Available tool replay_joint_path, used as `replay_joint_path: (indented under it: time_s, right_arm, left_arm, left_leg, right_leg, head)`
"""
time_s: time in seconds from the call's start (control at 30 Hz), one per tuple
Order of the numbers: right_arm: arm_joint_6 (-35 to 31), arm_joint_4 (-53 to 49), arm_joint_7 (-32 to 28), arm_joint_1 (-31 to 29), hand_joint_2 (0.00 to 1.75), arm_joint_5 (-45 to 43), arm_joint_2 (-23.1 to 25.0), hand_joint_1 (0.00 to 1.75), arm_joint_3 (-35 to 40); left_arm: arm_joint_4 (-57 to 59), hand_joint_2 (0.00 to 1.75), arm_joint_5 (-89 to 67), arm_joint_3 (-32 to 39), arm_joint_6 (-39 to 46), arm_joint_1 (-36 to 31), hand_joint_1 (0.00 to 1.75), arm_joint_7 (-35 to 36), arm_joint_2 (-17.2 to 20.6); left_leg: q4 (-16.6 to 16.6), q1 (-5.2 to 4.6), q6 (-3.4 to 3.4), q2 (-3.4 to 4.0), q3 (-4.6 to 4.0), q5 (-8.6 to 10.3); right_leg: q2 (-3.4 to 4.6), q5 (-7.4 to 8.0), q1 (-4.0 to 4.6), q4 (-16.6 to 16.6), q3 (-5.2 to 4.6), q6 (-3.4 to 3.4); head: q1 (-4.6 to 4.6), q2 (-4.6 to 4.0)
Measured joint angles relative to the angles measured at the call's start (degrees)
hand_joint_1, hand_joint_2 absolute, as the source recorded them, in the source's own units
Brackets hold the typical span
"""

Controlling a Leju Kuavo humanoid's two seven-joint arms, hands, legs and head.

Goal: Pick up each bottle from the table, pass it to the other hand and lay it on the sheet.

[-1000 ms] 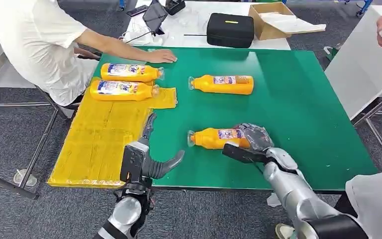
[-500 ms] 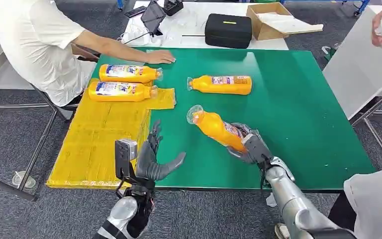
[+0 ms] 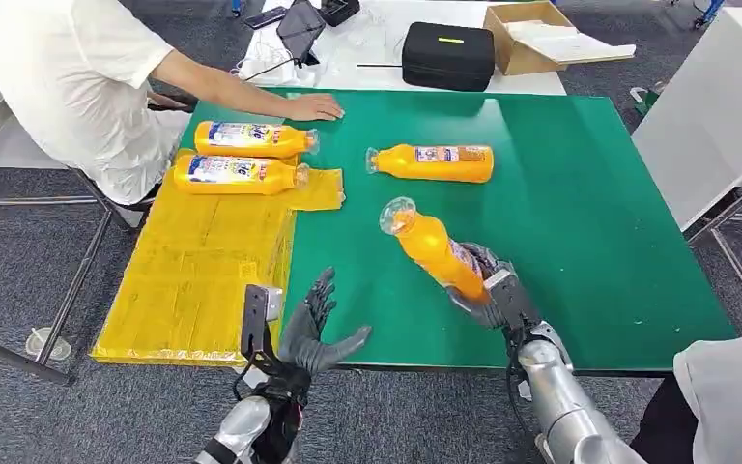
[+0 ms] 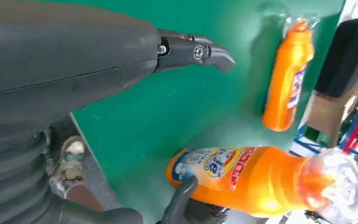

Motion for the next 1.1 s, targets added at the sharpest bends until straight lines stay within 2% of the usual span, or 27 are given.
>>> replay_joint_path:
  time_s: [0.3, 0.73, 1.1]
  right_arm:
    - [1.1, -8.1, 0.0, 2.5, 1.75, -3.2, 1.2, 1.75, 4.7]
    - [2.4, -14.4, 0.0, 2.8, 1.75, -4.1, 3.6, 1.75, 12.7]
    - [2.7, -15.2, 0.0, 3.1, 1.75, -4.4, 4.1, 1.75, 14.7]
  left_arm:
    - [2.5, 1.75, 1.1, -2.2, -6.7, -1.8, 0.0, -2.4, -0.1]
    - [3.8, 1.75, 0.8, -2.5, -4.8, -5.9, 0.0, -5.4, -2.5]
    - [3.3, 1.75, -0.1, -2.4, -2.5, -6.6, 0.0, -8.2, -2.9]
  left_leg:
    - [0.0, 0.01, 0.0, 0.01, -0.2, 0.02]
    - [0.0, 0.0, 0.01, 0.01, -0.26, 0.03]
    - [0.0, 0.0, 0.01, 0.0, -0.29, 0.04]
  right_leg:
    - [0.02, 0.01, 0.01, 0.0, -0.23, 0.0]
    - [0.01, 0.01, 0.0, 0.0, -0.27, 0.01]
    - [0.0, 0.01, 0.0, 0.0, -0.29, 0.0]
  head:
    - [0.0, 0.0]
    - [0.0, 0.0]
    - [-0.02, 0.0]
